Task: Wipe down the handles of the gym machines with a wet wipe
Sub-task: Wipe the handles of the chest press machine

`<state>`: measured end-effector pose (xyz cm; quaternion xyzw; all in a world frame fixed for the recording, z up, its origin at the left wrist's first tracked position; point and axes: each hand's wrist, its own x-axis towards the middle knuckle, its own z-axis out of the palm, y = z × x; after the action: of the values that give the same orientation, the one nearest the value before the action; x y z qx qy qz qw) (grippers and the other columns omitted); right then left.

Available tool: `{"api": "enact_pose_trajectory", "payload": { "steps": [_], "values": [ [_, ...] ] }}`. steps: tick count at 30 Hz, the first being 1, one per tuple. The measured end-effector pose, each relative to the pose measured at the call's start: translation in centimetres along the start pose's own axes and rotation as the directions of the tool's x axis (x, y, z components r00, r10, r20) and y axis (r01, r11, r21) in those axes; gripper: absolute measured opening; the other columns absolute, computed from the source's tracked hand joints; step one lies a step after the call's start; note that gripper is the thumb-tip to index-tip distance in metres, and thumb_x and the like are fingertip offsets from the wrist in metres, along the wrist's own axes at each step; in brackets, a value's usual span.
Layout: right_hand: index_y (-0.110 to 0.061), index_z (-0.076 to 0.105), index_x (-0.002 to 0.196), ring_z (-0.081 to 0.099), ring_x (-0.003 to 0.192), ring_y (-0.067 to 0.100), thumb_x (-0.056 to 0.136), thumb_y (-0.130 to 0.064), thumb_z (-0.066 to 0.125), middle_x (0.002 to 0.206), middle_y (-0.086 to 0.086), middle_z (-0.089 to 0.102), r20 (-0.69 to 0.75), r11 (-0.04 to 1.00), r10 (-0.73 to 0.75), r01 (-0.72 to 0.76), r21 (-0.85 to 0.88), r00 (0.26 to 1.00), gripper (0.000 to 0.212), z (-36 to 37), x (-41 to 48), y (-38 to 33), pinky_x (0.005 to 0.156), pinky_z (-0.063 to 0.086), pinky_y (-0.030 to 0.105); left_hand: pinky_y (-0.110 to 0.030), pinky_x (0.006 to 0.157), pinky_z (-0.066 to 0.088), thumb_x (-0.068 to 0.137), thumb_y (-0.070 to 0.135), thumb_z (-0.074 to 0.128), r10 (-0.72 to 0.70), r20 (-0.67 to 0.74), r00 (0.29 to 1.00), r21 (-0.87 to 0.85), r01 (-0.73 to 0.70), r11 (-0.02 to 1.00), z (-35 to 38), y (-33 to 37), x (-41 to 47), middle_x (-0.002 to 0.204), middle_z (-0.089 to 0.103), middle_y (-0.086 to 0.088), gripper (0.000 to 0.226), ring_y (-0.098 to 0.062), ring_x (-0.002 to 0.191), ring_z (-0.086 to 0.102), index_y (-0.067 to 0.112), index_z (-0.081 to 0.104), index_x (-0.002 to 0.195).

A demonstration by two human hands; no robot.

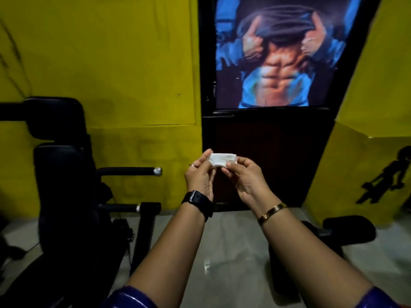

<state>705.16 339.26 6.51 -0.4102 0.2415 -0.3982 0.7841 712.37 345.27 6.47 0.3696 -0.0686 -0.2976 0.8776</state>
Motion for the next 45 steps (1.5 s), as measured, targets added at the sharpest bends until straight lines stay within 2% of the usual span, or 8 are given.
{"api": "enact_pose_trajectory", "payload": {
  "steps": [6,10,16,19,27,35,42,45],
  "values": [
    [-0.001,0.054,0.091,0.068,0.067,0.016,0.088,0.016,0.053,0.085,0.015,0.064,0.107,0.996,0.085,-0.088,0.022,0.991,0.017,6.3,2.8,5.6,0.063,0.057,0.018,-0.02,0.07,0.055,0.094,-0.01,0.046,0.078,-0.107,0.991,-0.015,-0.08,0.997,-5.6,4.8,3.8,0.09,0.064,-0.005,0.03,-0.015,0.082,0.063,-0.006,0.06,0.12],
    [-0.002,0.053,0.088,0.065,0.072,0.02,0.087,0.018,0.052,0.083,0.014,0.063,0.157,0.988,0.149,-0.154,0.018,0.976,0.019,9.5,4.2,9.2,0.063,0.057,0.019,-0.018,0.067,0.056,0.095,-0.009,0.045,0.115,-0.193,0.974,-0.01,-0.119,0.993,-9.1,7.2,6.1,0.089,0.065,-0.007,0.027,-0.014,0.079,0.064,-0.004,0.061,0.117],
    [-0.003,0.053,0.093,0.064,0.077,0.021,0.089,0.015,0.051,0.088,0.015,0.063,0.181,0.969,0.248,-0.247,-0.024,0.952,0.019,12.3,7.4,13.1,0.067,0.057,0.023,-0.024,0.079,0.053,0.093,-0.015,0.039,0.129,-0.282,0.951,0.011,-0.131,0.991,-12.2,8.3,9.3,0.09,0.064,-0.007,0.033,-0.015,0.083,0.063,-0.002,0.062,0.114],
    [-0.007,0.055,0.093,0.064,0.078,0.02,0.09,0.01,0.052,0.088,0.013,0.065,0.23,0.952,0.306,-0.305,-0.041,0.924,0.018,13.8,9.4,14.8,0.074,0.054,0.026,-0.023,0.079,0.052,0.093,-0.013,0.04,0.135,-0.315,0.939,0.036,-0.131,0.991,-13.7,8.7,11.9,0.095,0.064,-0.008,0.034,-0.016,0.087,0.062,-0.003,0.062,0.117],
    [-0.002,0.055,0.102,0.065,0.08,0.023,0.089,0.009,0.055,0.092,0.016,0.065,0.386,0.891,0.454,-0.412,-0.191,0.803,0.017,18.2,16.1,18.2,0.066,0.057,0.025,-0.023,0.076,0.052,0.096,-0.009,0.04,0.199,-0.378,0.904,0.105,-0.171,0.98,-16.4,10.9,18.2,0.093,0.064,-0.01,0.032,-0.017,0.085,0.062,0.003,0.061,0.116],
    [-0.006,0.053,0.092,0.064,0.078,0.024,0.088,0.009,0.057,0.091,0.017,0.063,0.415,0.862,0.507,-0.459,-0.217,0.756,0.016,21.8,19.3,21.9,0.062,0.058,0.027,-0.022,0.073,0.052,0.095,-0.011,0.037,0.237,-0.428,0.872,0.141,-0.195,0.971,-19.3,13.0,22.0,0.096,0.064,-0.01,0.034,-0.017,0.089,0.062,0.004,0.062,0.113],
    [-0.009,0.051,0.084,0.061,0.076,0.021,0.09,0.006,0.055,0.085,0.013,0.06,0.369,0.854,0.52,-0.456,-0.25,0.77,0.017,24.8,20.6,23.3,0.058,0.057,0.027,-0.023,0.075,0.055,0.095,-0.011,0.037,0.239,-0.396,0.887,0.178,-0.182,0.967,-21.4,15.2,24.5,0.099,0.064,-0.012,0.033,-0.02,0.09,0.063,0.003,0.06,0.115],
    [-0.008,0.048,0.087,0.061,0.077,0.024,0.093,0.005,0.047,0.088,0.016,0.058,0.323,0.858,0.514,-0.467,-0.214,0.795,0.014,25.3,21.2,24.1,0.057,0.059,0.031,-0.026,0.087,0.05,0.098,-0.006,0.036,0.27,-0.358,0.894,0.283,-0.172,0.944,-22.7,16.4,26.5,0.112,0.064,-0.012,0.032,-0.024,0.108,0.061,0.002,0.059,0.119]
  ]
}}
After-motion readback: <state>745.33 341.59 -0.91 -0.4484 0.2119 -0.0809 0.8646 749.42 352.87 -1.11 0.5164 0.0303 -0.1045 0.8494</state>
